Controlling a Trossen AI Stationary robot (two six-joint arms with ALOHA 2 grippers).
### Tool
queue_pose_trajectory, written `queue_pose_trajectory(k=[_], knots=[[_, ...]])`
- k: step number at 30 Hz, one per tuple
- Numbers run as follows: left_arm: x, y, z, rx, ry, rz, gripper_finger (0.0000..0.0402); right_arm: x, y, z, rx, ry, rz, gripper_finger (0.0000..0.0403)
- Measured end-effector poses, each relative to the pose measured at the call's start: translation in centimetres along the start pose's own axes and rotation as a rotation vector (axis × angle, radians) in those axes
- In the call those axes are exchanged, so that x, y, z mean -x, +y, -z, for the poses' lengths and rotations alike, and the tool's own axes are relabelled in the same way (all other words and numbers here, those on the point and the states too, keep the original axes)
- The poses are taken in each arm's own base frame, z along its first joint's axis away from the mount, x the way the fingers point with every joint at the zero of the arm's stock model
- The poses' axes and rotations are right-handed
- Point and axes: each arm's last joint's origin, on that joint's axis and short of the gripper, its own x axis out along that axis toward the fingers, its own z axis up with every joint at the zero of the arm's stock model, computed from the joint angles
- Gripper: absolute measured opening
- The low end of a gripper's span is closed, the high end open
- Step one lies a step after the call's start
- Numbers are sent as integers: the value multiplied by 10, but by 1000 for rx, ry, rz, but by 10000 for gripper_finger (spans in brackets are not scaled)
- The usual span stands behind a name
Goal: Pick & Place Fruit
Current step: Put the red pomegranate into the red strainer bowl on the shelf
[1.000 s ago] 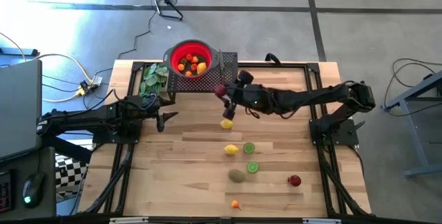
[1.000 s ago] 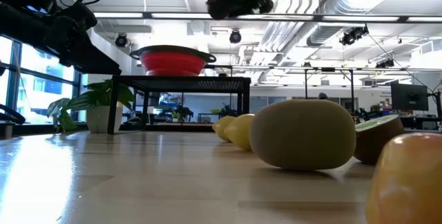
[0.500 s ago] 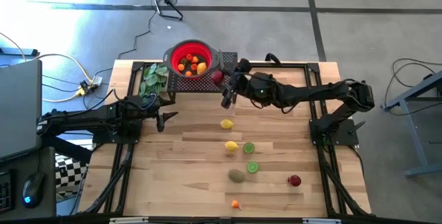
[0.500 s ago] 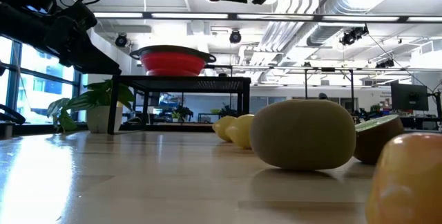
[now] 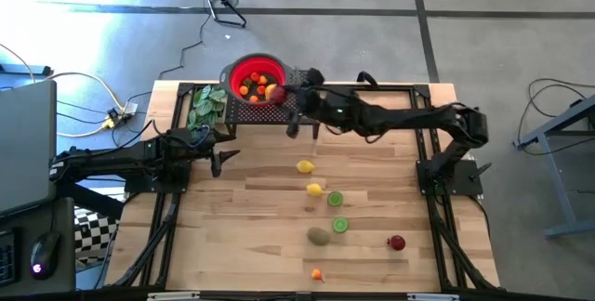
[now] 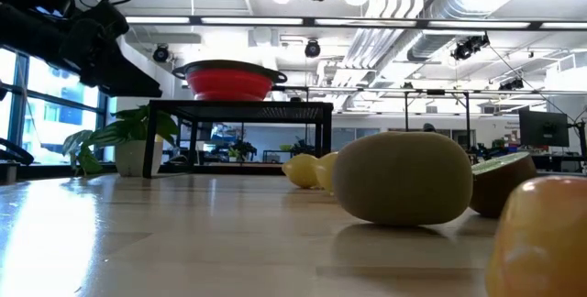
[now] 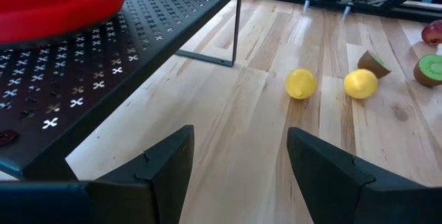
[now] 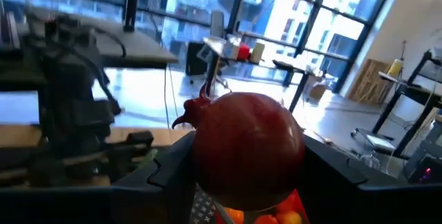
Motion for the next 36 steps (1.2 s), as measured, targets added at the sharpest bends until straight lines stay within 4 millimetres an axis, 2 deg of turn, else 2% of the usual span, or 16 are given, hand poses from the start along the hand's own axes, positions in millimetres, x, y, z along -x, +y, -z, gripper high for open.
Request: queue_pose_trajectory(k=[8, 12, 16, 23, 30, 36], knots=[[0, 0, -1, 1, -7, 1, 228, -53, -24, 6, 22, 93, 56, 193], [0, 0, -1, 1, -6, 1, 228, -71, -39, 20, 15, 140, 80, 197], [0, 0, -1, 1, -5, 1, 228, -82, -52, 43, -28, 189, 82, 198], [0, 0, 0, 1, -4, 1, 228, -88, -68, 75, -56, 316, 92, 199], [0, 0, 0, 1, -4, 1, 228, -88, -76, 78, -58, 330, 94, 199], [0, 0, 0, 1, -4, 1, 228, -88, -78, 79, -57, 339, 93, 233]])
